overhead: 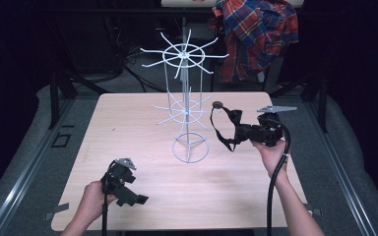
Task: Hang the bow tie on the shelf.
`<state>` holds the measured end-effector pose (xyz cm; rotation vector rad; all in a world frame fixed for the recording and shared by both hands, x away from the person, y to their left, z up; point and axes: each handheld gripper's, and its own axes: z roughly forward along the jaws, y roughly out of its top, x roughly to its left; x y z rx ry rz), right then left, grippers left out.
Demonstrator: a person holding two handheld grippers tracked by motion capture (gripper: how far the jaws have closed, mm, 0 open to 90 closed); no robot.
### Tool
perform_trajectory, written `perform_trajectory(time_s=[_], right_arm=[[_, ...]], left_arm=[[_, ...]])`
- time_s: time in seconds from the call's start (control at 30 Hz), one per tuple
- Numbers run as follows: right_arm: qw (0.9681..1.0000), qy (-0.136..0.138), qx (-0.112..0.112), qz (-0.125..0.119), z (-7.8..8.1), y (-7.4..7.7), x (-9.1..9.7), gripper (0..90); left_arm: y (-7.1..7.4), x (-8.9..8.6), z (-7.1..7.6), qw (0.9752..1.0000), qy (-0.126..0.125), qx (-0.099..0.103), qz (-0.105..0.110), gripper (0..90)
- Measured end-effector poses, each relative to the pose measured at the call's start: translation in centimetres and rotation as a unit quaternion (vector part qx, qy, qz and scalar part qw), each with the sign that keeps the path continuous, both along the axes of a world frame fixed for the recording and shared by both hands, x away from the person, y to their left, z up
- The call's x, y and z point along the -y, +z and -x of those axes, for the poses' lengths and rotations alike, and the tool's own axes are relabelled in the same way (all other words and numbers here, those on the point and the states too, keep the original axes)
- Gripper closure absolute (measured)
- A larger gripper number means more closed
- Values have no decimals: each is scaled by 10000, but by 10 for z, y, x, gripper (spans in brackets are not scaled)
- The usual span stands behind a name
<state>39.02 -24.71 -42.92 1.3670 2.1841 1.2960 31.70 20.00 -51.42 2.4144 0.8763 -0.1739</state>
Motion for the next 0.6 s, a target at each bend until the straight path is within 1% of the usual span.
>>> perform_trajectory(time_s=[0.03, 0.23, 0.3, 0.6], right_arm=[[10000, -9, -8, -31, -1, 0, -1, 737], [9999, 20, -96, -27, -7, -3, -4, 737], [9999, 16, -96, -74, -8, -4, -6, 737], [9998, 84, -182, -10, -9, -8, -7, 736]], left_arm=[[0, 0, 0, 10000, -8, -2, 2, 1], [0, 1, 0, 10000, -21, -5, -15, 1], [0, 1, 0, 10000, -36, -13, -22, 1], [0, 2, 0, 10000, -72, -29, -43, 1]])
